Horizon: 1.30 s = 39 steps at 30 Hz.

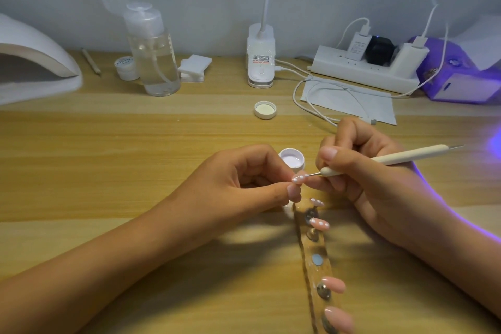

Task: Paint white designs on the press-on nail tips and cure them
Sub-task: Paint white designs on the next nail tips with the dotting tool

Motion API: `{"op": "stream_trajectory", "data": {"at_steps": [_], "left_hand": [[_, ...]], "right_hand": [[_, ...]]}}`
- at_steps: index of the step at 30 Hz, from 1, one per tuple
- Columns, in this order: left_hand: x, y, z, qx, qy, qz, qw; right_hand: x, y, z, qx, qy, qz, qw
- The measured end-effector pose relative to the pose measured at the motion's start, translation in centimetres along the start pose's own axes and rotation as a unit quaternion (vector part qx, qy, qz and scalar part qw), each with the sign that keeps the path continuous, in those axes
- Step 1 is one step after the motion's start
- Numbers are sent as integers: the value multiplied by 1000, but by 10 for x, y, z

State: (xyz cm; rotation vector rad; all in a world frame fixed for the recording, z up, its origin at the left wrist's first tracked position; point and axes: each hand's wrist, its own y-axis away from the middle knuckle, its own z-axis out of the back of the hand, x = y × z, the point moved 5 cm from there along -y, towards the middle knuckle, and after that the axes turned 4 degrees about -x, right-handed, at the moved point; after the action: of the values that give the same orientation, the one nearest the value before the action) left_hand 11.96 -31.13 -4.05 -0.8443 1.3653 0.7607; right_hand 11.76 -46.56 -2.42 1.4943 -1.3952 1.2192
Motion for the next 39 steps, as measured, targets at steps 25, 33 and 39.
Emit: {"op": "stream_trajectory", "data": {"at_steps": [25,33,39], "left_hand": [[0,1,2,-14,-22,8,1000],[-5,1,4,-40,12,-11,999],[-26,14,2,-79,-100,-137,982]], "right_hand": [[1,3,0,73,7,-14,997],[5,-4,6,44,-58,-35,997],[3,-12,19,2,-91,-52,995]]}}
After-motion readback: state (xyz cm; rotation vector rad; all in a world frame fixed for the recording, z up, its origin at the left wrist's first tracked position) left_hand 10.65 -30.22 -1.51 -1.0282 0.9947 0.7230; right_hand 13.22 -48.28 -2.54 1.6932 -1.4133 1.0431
